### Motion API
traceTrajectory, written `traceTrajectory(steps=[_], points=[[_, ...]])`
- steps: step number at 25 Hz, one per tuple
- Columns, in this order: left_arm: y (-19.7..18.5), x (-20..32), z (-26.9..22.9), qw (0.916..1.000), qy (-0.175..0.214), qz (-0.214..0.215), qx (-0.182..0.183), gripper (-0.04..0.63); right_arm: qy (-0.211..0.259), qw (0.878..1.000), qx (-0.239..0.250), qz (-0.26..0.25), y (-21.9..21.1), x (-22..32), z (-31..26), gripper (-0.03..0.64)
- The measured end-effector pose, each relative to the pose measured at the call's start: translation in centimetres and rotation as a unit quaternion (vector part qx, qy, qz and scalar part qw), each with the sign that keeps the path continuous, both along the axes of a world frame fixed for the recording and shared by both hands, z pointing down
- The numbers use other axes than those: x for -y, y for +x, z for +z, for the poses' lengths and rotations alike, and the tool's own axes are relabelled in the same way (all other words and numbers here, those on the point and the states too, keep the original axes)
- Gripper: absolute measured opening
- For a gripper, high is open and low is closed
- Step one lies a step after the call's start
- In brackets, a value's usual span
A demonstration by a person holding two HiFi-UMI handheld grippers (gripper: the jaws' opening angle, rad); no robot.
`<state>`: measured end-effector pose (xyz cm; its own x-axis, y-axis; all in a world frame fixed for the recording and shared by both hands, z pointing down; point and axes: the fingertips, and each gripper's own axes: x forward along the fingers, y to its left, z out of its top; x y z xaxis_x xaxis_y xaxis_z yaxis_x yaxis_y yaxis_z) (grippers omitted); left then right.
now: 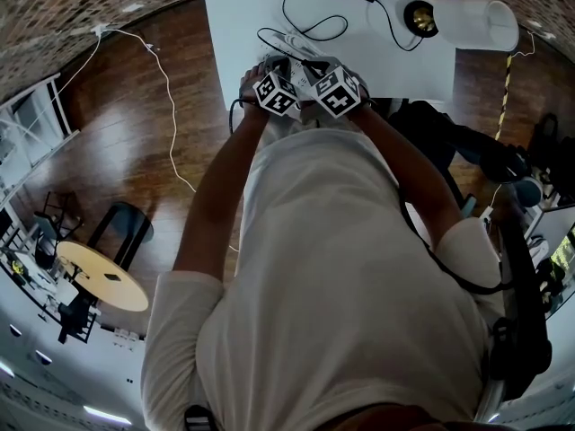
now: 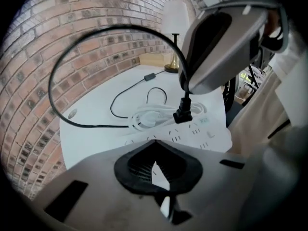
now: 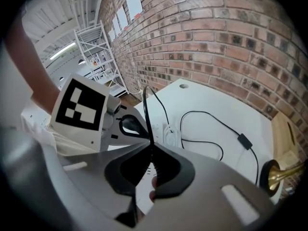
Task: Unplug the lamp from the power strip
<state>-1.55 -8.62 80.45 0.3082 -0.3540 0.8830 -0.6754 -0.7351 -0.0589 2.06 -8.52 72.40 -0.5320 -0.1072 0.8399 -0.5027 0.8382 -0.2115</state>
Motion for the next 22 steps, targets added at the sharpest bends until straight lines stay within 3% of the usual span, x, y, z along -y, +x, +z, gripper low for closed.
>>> traceTrajectory(steps=[12,19,22], points=[[2.0,0.4,-6.0,0.9960,0.053,-0.012,-0.071,0.003,0.011,1.000,0.000,0.018,1.0,1.1,-0.8,0.012],[2.5,-0.3,-8.4,0.9927,0.049,-0.032,-0.105,0.003,0.017,0.999,0.004,0.030,1.9,2.2,-1.4,0.012],[2.7,-0.8,-8.9,0.9905,0.029,-0.039,-0.129,0.003,0.017,0.999,0.004,0.037,2.3,2.6,-1.4,0.012]])
